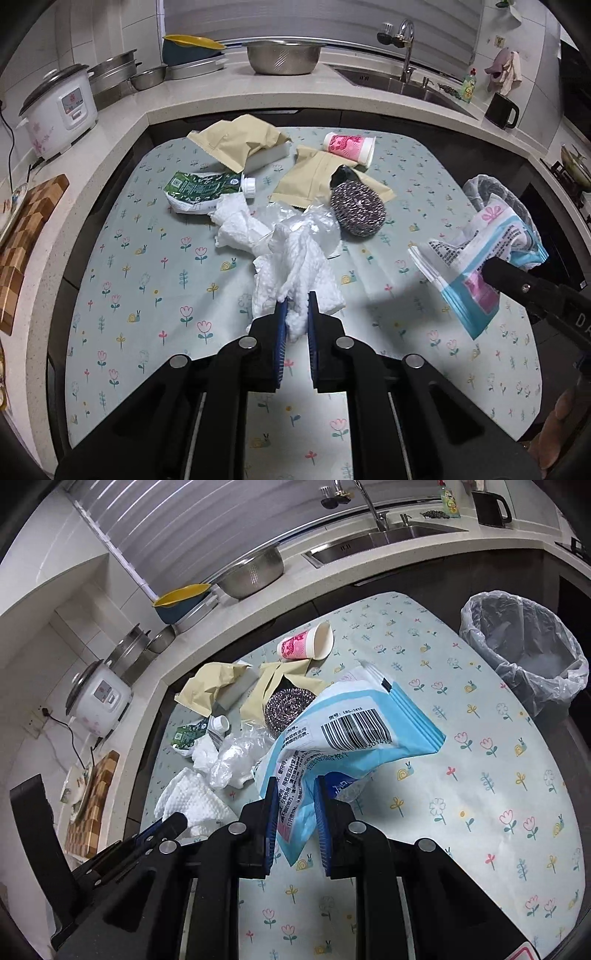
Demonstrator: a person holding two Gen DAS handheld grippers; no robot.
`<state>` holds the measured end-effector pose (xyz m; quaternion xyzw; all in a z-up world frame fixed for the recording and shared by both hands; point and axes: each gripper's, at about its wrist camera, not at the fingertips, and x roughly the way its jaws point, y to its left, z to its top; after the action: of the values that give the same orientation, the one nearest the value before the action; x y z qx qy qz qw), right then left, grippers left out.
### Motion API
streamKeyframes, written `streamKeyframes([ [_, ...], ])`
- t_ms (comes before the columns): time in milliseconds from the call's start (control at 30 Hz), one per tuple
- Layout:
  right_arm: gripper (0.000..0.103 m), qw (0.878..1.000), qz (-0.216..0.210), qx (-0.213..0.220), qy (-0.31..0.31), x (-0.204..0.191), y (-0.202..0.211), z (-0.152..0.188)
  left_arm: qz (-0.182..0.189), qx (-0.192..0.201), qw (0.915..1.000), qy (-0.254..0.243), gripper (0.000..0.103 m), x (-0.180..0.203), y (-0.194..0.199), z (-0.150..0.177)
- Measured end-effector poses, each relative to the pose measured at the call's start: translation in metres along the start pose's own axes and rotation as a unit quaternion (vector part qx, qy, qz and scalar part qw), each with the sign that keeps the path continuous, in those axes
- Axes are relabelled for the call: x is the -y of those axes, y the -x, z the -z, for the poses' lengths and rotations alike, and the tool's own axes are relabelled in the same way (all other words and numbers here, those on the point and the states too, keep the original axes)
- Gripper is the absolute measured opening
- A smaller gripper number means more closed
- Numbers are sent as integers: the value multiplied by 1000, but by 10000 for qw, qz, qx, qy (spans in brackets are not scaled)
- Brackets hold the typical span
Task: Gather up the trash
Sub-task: 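Grasp and lift the white paper towel with the left tool while the right tool lifts the packet, then carry both items over the bin and open the left tool to drop the paper towel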
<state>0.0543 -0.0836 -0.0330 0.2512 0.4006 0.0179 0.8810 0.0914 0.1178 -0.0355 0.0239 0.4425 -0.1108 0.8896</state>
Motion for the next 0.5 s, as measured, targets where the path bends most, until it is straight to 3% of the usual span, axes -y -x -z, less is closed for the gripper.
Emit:
streamKeyframes([
  [500, 18, 9964, 57, 831, -179, 41, 78, -32, 431, 548, 9962, -519, 10, 90, 45, -26],
])
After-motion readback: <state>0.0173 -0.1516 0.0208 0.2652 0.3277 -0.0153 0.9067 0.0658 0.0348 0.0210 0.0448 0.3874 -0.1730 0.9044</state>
